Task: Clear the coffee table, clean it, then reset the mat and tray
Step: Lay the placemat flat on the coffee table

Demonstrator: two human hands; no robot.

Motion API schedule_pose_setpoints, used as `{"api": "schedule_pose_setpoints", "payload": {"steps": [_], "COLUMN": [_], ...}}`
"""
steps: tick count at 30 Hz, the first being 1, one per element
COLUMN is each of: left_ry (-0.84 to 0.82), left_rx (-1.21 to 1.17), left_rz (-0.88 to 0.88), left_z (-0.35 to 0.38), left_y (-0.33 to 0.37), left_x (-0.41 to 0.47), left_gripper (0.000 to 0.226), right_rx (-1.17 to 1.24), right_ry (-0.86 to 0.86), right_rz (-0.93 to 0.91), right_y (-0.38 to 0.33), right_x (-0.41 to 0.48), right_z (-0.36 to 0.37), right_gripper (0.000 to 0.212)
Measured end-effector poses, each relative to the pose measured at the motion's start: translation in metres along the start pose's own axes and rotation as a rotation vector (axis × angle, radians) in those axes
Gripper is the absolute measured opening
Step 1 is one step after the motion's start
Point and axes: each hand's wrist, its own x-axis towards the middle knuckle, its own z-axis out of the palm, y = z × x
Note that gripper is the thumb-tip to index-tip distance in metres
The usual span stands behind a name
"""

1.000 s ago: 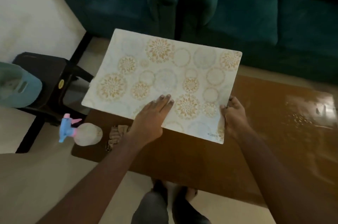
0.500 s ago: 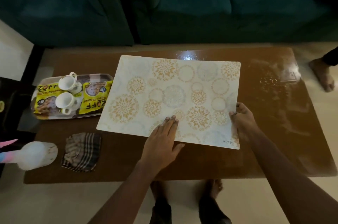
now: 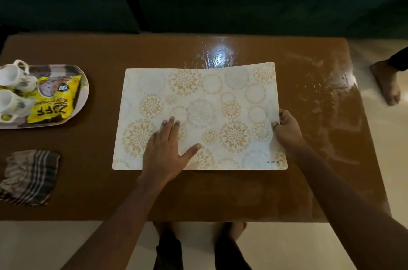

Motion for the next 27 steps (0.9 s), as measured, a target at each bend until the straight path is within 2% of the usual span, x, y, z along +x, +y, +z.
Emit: {"api": "schedule_pose_setpoints", "payload": {"steps": [3, 7, 9, 11, 16, 27], "left_ry": [0.015, -0.02, -0.03, -0.023, -0.001, 0.047], "left_rx": [0.045, 0.054, 0.049, 0.034, 0.013, -0.055], "left_rz": [-0.039, -0.052, -0.037, -0.025, -0.011, 0.021], "left_z": [-0.001, -0.001, 0.001, 0.004, 0.012, 0.019], "left_y": [-0.016, -0.036, -0.043, -0.046, -0.048, -0.054], "left_x": [0.009, 0.021, 0.025, 0.029, 0.033, 0.045], "left_gripper": [0.11, 0.113, 0.113, 0.111, 0.114, 0.117], "right_rx": [-0.125, -0.546, -0.698, -0.755, -0.885, -0.908], "right_ry": [0.101, 0.295, 0.333, 0.306, 0.056, 0.161], "right_rz": [-0.095, -0.212, -0.251, -0.333, -0.49, -0.503], "right_y": [0.009, 0.011, 0.007, 0.008, 0.022, 0.027], "right_x": [-0.003, -0.015, -0.023, -0.023, -0.011, -0.002], "right_z": [0.006, 0.027, 0.042, 0.059, 0.094, 0.102], "right_gripper": [0.041, 0.066, 0.076, 0.077, 0.069, 0.069]}}
